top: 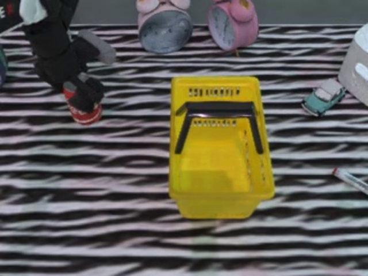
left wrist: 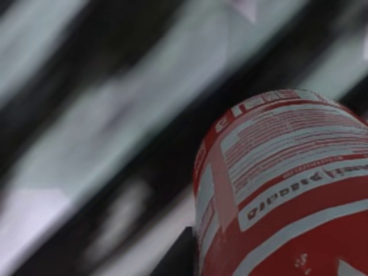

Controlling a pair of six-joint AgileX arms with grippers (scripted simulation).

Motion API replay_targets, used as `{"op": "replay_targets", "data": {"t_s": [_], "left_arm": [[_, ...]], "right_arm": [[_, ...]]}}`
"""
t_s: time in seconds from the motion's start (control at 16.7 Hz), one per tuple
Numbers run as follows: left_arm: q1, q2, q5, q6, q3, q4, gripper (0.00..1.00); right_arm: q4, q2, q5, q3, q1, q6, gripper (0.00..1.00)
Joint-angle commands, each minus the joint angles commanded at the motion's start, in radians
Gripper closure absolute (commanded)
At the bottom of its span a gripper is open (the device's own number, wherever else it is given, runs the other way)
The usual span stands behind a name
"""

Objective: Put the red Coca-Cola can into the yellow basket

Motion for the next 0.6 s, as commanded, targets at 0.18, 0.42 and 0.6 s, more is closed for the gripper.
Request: {"op": "replay_targets", "data": {"t_s": [0.18,0.42,0.6], "left_arm": [[-0.020,-0.017,0.138,-0.064,-0.056,0.189,1.00],[-0.055,-0.048,0.387,-0.189,-0.175,0.576,1.00],[-0.083,-0.083,0.595,-0.301,-0.291,0.917,1.00]], "right_arm": [[0.000,0.000,0.000,0.000,0.000,0.000,0.00],[0.000,0.000,0.000,0.000,0.000,0.000,0.00],[0.000,0.000,0.000,0.000,0.000,0.000,0.00]]}}
